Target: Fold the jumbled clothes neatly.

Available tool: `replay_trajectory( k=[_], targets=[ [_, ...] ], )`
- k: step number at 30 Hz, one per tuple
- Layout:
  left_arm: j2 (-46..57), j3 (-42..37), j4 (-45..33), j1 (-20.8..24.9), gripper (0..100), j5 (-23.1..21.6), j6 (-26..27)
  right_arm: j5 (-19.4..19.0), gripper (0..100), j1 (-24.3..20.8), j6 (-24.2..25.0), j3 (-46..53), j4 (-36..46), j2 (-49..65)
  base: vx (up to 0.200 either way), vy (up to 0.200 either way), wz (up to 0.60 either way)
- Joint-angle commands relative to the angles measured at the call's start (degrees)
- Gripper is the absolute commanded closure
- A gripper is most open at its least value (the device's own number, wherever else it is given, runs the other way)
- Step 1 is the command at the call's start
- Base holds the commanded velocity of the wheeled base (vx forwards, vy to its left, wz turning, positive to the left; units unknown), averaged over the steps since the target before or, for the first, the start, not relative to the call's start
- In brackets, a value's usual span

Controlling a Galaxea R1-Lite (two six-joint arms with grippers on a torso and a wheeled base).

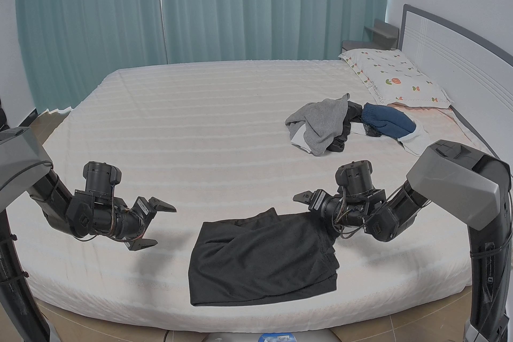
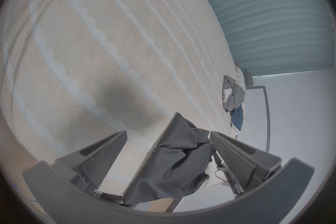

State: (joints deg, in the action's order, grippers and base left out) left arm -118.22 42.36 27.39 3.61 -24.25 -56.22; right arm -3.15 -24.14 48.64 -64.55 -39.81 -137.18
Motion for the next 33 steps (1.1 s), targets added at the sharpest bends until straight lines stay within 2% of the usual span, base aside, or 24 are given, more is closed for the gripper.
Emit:
replay_trajectory(
  k=[1, 4, 8, 10, 13, 19, 20, 23, 26, 29, 33],
  targets=[
    [-0.08, 0.0, 0.03, 0.0, 0, -0.01, -0.11, -0.28, 0, 2.16, 0.23, -0.75, -0.09, -0.37, 0.0, 0.0, 0.0],
    [0.01, 0.09, -0.06, 0.0, 0, -0.1, -0.2, -0.55, 0, 2.69, 1.11, -0.05, -0.35, 0.34, 0.0, 0.0, 0.0],
    [0.1, 0.35, -0.06, -0.09, 0, -0.19, -0.64, -1.07, 0, 2.87, 5.76, 0.48, -0.88, 1.21, 0.0, 0.0, 0.0],
    [0.1, 0.35, 0.03, 0.0, 0, -0.19, -0.64, -1.43, 0, 2.87, 6.55, 0.92, -0.88, 1.3, 0.0, 0.0, 0.0],
    [0.28, 0.44, 0.03, 0.08, 0, -0.27, -0.82, -1.51, 0, 2.87, 6.64, 1.71, -1.23, 1.21, 0.0, -0.133, 0.0],
    [0.1, 0.62, 0.12, 2.37, 0, -0.19, -0.73, -2.57, 0, 3.66, 6.73, 4.87, -7.38, 1.39, 0.0, -0.2, 0.0],
    [0.1, 0.7, 0.12, 3.33, 0, -0.19, -0.73, -3.36, 0, 3.57, 6.55, 6.54, -10.55, 1.3, 0.0, -0.2, 0.0],
    [-0.25, 1.06, 0.12, 4.39, 0, -0.1, -0.55, -3.8, 0, 3.4, 6.47, 7.16, -11.07, 1.39, 0.0, -0.2, 0.0],
    [-0.96, 2.11, 0.12, 4.48, 0, 0.17, -0.29, -3.8, 0, 3.13, 6.2, 7.24, -10.99, 1.83, 0.0, 0.0, 0.0],
    [-2.71, 3.96, 0.12, 5.62, 0, 3.5, -0.03, -3.97, 0, 2.78, 6.12, 7.24, -10.81, 2.09, 0.0, 0.0, 0.0],
    [-6.84, 8.35, -0.06, 7.11, 0, 10.36, 0.76, -6.08, 0, 1.81, 5.5, 7.33, -10.46, 1.57, 0.0, 0.0, 0.0]
  ],
)
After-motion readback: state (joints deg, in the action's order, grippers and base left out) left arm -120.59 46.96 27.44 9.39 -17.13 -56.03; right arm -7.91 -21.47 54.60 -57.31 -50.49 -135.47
